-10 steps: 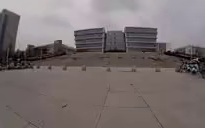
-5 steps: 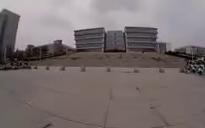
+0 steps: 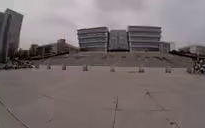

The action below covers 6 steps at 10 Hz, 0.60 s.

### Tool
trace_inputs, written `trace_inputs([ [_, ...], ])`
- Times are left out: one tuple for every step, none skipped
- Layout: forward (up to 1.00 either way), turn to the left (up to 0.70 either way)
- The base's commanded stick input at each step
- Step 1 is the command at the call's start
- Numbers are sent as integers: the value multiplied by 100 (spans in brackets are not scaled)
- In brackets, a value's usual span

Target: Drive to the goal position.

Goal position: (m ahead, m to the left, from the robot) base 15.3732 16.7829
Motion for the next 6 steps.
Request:
trace_inputs([
  [100,0],
  [100,0],
  [100,0],
  [100,0],
  [100,0],
  [100,0],
])
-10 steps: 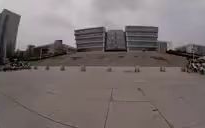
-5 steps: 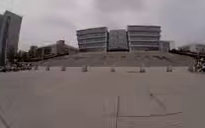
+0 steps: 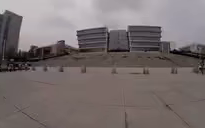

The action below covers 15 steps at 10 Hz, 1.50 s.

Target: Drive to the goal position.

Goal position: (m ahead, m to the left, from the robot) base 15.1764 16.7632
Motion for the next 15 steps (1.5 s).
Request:
trace_inputs([
  [100,0],
  [100,0],
  [100,0],
  [100,0],
  [100,0],
  [100,0],
  [100,0],
  [100,0],
  [100,0],
  [100,0],
  [100,0],
  [100,0],
  [100,0],
  [100,0],
  [100,0],
])
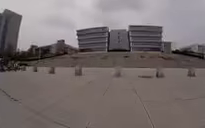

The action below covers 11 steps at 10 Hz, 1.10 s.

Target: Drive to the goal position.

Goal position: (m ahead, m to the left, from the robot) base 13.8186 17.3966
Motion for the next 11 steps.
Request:
trace_inputs([
  [100,0],
  [100,0],
  [100,0],
  [100,0],
  [100,0],
  [100,0],
  [100,0],
  [100,0],
  [100,0],
  [100,0],
  [100,0],
])
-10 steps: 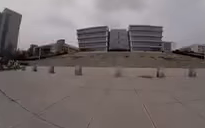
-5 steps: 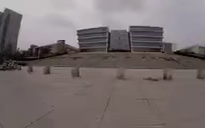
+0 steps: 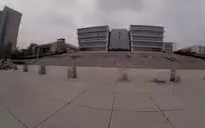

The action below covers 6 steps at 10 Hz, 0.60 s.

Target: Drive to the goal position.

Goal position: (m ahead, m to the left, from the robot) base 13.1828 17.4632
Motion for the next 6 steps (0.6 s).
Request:
trace_inputs([
  [100,0],
  [100,0],
  [100,0],
  [100,0],
  [100,0],
  [100,0],
])
